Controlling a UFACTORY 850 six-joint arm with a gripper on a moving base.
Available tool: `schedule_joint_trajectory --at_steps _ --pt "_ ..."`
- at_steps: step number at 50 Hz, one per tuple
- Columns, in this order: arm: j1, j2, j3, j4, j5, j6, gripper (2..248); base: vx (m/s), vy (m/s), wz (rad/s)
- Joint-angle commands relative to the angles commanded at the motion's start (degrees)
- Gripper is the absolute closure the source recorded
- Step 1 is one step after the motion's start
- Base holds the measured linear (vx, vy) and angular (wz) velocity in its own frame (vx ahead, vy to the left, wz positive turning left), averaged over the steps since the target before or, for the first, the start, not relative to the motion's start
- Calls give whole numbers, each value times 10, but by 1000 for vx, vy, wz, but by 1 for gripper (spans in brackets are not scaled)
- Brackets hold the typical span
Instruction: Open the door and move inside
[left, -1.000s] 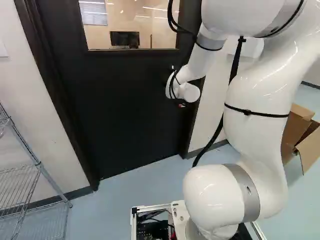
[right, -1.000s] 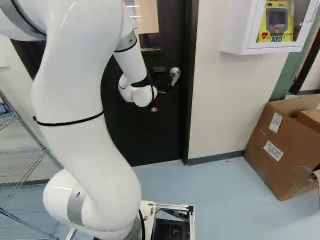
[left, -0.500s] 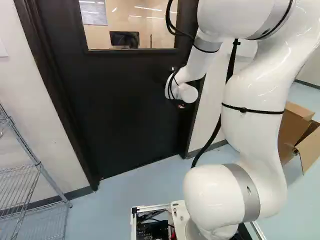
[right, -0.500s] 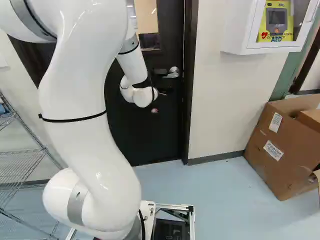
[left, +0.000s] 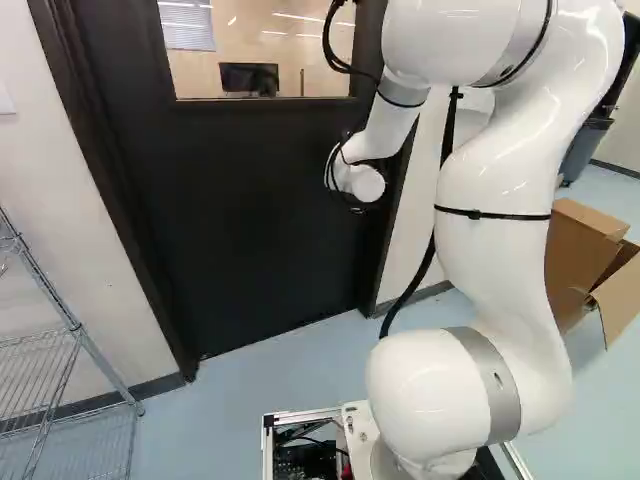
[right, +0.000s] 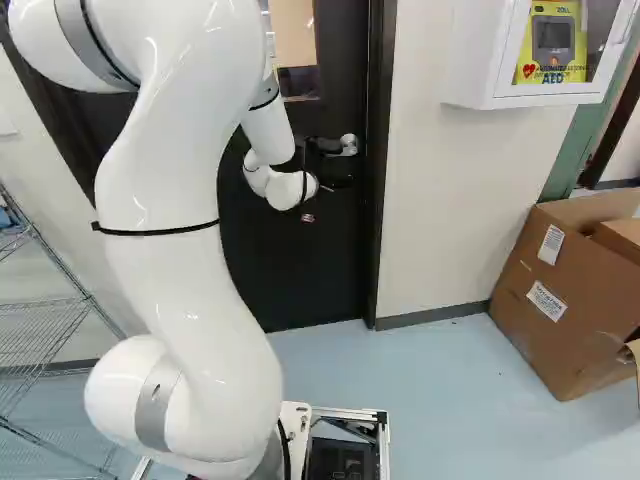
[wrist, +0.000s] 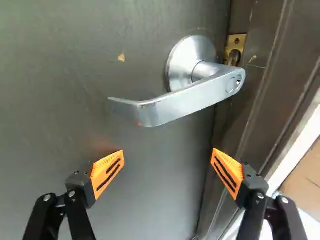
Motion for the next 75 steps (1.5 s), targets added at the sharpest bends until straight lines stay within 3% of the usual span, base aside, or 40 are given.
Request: schedule_joint_trajectory --at_steps 13,75 --pt "10 -22 -27 20 0 0 3 0 0 0" --pt "60 -134 -173 21 0 0 3 0 0 0"
